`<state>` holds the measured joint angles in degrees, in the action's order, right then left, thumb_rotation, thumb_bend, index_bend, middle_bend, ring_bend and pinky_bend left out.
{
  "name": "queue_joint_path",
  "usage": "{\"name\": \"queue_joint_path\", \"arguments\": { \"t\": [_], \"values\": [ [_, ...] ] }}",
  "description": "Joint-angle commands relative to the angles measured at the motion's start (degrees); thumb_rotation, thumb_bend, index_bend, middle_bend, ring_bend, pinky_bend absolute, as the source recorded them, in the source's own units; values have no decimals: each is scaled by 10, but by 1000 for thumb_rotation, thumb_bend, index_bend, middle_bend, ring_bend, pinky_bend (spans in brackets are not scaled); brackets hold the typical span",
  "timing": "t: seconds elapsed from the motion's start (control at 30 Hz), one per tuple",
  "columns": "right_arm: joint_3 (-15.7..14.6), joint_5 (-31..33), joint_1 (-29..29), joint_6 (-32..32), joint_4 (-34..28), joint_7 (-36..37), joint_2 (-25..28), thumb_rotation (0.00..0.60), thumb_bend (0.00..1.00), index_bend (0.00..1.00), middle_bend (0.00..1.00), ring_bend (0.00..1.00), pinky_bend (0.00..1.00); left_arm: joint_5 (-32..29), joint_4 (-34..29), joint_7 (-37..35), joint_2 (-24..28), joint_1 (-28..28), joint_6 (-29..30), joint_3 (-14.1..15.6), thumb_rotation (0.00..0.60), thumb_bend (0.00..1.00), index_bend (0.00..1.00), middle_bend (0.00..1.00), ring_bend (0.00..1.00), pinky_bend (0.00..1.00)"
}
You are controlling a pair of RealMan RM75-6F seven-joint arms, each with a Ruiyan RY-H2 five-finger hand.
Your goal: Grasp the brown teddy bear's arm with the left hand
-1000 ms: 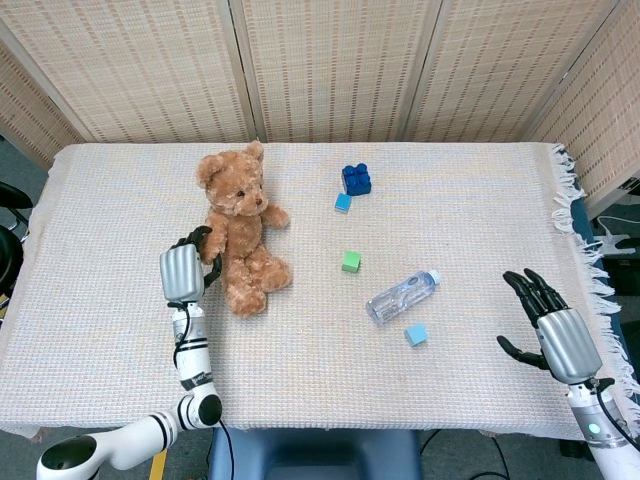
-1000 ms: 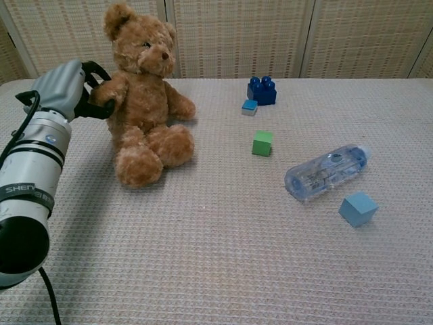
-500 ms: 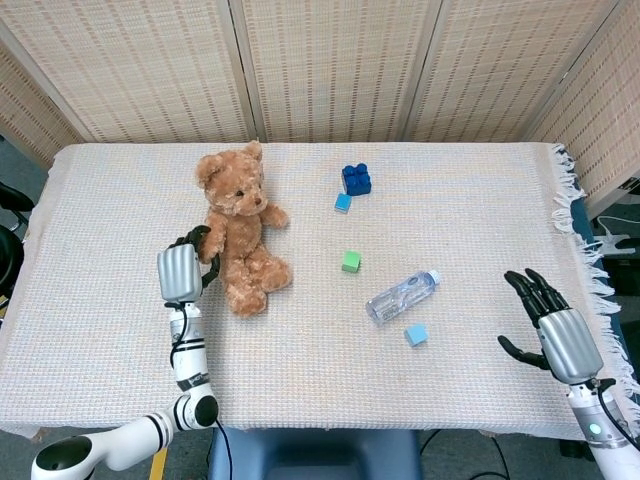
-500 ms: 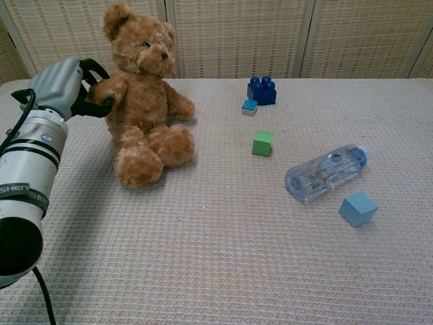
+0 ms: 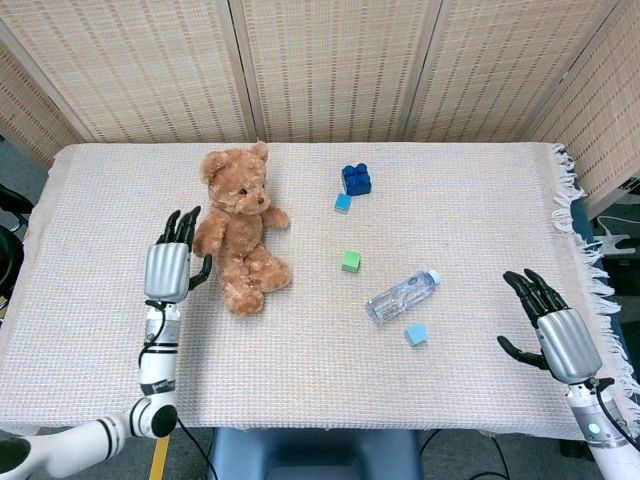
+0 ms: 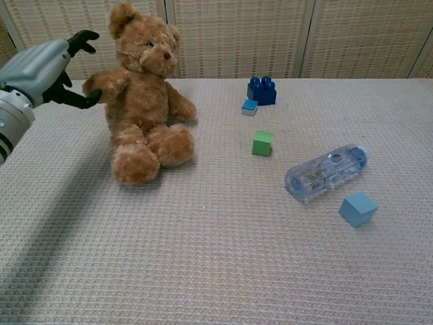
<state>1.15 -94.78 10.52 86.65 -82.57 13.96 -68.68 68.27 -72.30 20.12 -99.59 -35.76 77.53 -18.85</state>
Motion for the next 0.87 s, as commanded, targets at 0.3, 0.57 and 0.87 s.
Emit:
{"name": "queue_joint_path", "arguments": {
  "t": [0.3,0.57,0.87],
  "values": [
    [-7,-5,2,-9,-5,1,5,600,118,0,75,0,183,144,-149,41,220,119,44,163,600,376,0,0,10,353],
    [-9,-2,6,-27,-7,-31,14,600,118,0,75,0,182,203,-143,11,232,178,85,223,600,378,0,0,11,346],
    [-8,6,3,-28,-6,-56,3,600,118,0,75,0,182,205,-111,-31,223,199,98,210,600,377,0,0,12,345]
  ]
}}
